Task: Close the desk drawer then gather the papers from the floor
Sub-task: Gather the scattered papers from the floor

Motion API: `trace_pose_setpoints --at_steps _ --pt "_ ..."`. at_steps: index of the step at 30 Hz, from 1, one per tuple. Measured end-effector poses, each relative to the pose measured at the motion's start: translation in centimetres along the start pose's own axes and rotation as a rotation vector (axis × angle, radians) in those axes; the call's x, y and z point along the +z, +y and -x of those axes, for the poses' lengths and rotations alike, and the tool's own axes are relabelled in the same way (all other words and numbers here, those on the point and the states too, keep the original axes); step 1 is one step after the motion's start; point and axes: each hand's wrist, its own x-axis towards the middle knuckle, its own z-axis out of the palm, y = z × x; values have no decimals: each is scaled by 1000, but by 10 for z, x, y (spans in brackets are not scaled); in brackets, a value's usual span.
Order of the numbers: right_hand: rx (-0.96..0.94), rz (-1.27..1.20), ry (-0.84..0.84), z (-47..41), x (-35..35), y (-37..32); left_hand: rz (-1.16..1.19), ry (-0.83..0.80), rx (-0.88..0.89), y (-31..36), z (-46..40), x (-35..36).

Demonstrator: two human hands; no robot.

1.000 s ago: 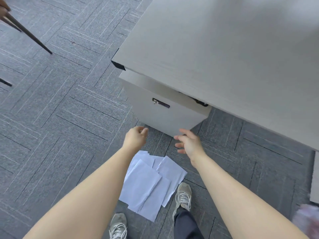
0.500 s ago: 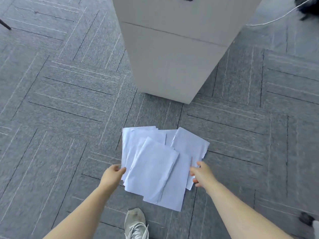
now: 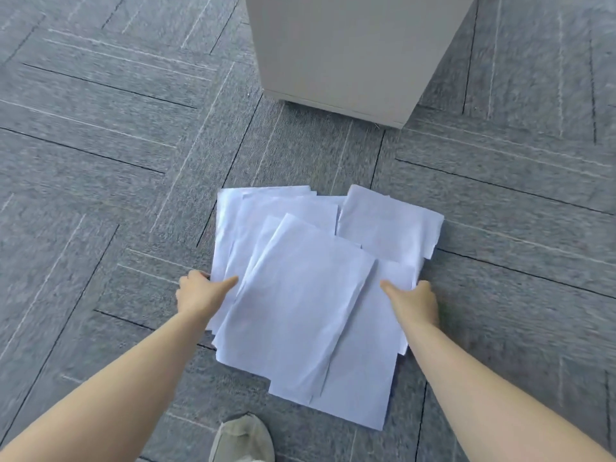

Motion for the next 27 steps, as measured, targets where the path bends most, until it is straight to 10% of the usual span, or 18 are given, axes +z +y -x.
trace_pose_setpoints --at_steps 16,27 --pt "-69 -322 -378 36 43 -56 483 -403 223 33 46 24" --pt "-301 -625 -491 196 -182 -226 693 -352 394 166 211 -241"
